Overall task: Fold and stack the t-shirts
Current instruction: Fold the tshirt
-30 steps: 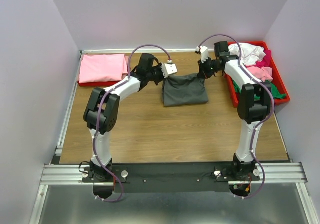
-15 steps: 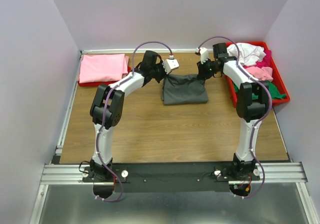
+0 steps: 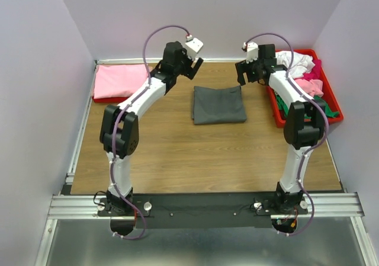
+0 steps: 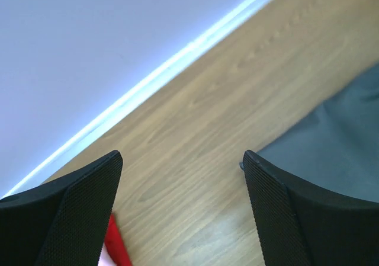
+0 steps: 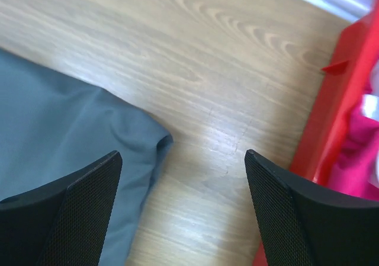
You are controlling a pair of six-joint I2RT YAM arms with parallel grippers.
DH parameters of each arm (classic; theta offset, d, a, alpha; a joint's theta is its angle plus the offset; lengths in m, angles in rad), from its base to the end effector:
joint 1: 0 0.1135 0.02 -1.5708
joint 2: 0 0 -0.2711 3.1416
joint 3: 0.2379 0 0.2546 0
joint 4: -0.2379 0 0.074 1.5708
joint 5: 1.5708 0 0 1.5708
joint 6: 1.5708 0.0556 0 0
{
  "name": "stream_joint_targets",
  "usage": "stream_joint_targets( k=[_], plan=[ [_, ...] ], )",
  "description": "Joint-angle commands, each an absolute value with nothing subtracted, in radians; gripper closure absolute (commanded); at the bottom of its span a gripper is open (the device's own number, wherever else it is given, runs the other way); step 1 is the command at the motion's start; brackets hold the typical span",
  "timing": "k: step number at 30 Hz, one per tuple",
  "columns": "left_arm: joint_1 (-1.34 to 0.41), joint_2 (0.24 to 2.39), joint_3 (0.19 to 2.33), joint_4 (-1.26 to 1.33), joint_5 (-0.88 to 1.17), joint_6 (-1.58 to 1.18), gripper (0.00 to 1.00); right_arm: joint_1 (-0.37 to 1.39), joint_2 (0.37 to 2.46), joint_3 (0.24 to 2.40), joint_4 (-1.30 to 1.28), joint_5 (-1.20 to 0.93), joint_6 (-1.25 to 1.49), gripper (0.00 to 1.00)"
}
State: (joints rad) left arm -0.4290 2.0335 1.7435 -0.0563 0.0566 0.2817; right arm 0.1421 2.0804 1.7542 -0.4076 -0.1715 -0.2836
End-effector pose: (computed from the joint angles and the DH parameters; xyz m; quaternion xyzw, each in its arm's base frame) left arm 0.4689 -0.2180 0.2989 0.2999 0.7613 -0.0654 0.5712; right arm 0.4951 0.0804 0.2415 -0.2263 0.8824 0.0494 0.4094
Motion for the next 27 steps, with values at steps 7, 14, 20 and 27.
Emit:
stream_joint_targets(
  k=[7, 14, 20, 27],
  plan=[
    [-0.357, 1.773, 1.438, -0.088, 0.288, -0.202, 0.11, 0.091, 1.93, 1.553, -0.373, -0.455, -0.15, 0.53],
    [-0.368, 1.755, 1.177, 0.081, 0.587, -0.308, 0.46, 0.091, 2.096, 1.669, -0.482, -0.657, -0.184, 1.0],
    [-0.38, 1.733, 1.111, 0.138, 0.569, -0.308, 0.49, 0.091, 2.227, 1.778, -0.494, -0.588, -0.146, 1.0],
    [-0.379, 1.59, 1.022, 0.159, 0.326, -0.299, 0.46, 0.091, 2.273, 1.838, -0.471, -0.255, -0.1, 0.71]
  ],
)
